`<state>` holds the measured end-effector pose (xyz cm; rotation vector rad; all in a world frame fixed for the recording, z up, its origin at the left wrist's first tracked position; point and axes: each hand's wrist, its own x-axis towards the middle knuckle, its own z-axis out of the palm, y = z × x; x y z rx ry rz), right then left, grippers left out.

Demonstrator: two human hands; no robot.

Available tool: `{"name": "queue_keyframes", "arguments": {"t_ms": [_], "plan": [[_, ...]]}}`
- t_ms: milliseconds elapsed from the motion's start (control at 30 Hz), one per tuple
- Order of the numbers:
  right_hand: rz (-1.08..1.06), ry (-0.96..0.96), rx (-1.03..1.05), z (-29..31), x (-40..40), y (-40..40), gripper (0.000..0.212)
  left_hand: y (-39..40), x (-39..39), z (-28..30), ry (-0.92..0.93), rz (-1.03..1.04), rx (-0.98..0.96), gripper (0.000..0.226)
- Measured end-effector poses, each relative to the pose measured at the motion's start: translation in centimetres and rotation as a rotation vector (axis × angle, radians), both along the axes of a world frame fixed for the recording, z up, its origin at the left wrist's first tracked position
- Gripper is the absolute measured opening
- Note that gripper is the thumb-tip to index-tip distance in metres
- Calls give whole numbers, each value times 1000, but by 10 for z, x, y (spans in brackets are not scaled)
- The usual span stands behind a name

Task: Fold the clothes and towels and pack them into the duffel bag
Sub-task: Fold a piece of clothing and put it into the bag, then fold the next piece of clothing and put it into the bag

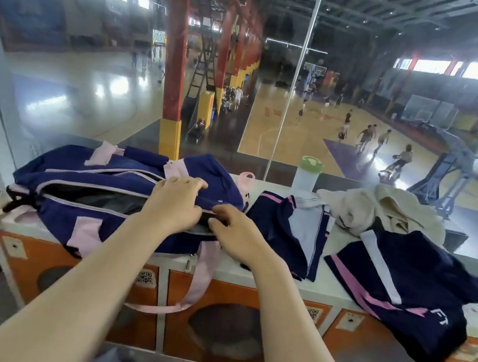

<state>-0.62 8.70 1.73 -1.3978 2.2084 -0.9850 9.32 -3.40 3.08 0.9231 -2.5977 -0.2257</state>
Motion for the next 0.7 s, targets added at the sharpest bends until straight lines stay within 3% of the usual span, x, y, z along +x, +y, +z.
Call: {"name": "queue_keyframes", "arguments": {"t_ms": [133, 233, 400, 533, 700], "plan": [[-212, -90, -84, -13, -32, 33, 36, 36, -33, -16, 232, -124, 229, 46], [-336, -32, -133, -13, -55, 44, 38, 55, -55, -30, 355, -194, 410, 43], [-499, 117, -56, -19, -87, 43, 45, 54, -78, -47, 350, -117, 581, 42], [-551, 106, 80, -36, -95, 31, 69, 45, -85, -58, 199, -41, 564, 45], [-510, 139, 118, -45, -98, 25, 57, 47, -89, -72, 173, 22, 393, 40]]}}
